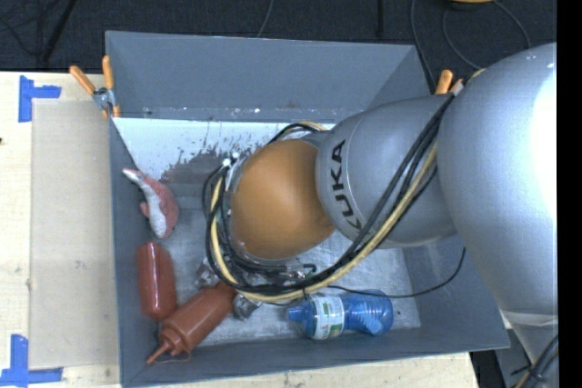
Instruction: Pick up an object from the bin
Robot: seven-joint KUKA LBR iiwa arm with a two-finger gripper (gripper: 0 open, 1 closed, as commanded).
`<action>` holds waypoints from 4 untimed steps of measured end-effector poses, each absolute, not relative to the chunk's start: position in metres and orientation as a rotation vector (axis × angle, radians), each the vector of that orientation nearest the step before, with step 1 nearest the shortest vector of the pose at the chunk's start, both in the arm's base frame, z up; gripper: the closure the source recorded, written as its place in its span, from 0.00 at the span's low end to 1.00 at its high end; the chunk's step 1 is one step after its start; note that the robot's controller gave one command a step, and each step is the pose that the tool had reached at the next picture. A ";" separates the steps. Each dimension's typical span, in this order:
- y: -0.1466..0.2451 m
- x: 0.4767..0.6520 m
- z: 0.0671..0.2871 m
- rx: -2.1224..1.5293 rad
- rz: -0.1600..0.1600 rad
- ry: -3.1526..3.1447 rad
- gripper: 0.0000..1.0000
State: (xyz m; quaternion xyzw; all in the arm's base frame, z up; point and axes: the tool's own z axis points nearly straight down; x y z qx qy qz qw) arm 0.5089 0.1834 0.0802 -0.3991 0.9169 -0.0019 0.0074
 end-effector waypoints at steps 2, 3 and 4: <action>0.184 0.507 0.093 -1.251 0.001 2.879 1.00; 0.184 0.506 0.102 -1.253 0.002 2.884 1.00; 0.184 0.506 0.116 -1.254 0.002 2.884 1.00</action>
Offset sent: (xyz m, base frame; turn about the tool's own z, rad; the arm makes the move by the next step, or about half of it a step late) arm 0.0001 0.0000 0.0297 0.0001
